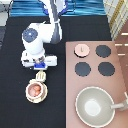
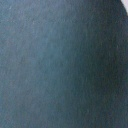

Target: Take the lid off the pot, put the pot on the plate, and use the tool to push the pot to the front of the table.

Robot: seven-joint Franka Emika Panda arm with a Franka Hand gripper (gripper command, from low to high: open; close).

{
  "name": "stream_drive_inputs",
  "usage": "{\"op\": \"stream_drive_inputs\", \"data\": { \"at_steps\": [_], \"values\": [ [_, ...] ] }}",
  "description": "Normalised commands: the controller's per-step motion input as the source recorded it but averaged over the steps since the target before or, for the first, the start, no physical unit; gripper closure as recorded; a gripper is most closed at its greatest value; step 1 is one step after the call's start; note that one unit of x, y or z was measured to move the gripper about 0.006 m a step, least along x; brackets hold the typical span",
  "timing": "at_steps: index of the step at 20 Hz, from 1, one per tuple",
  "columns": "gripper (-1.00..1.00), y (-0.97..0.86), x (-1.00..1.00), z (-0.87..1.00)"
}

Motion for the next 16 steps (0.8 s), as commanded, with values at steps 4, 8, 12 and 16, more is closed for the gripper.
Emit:
{"op": "stream_drive_inputs", "data": {
  "at_steps": [4,8,12,16],
  "values": [
    [1.00,0.23,-0.75,0.52],
    [1.00,-0.26,-0.55,0.04],
    [1.00,-0.45,-0.52,0.00],
    [1.00,-0.52,-0.47,0.00]
  ]
}}
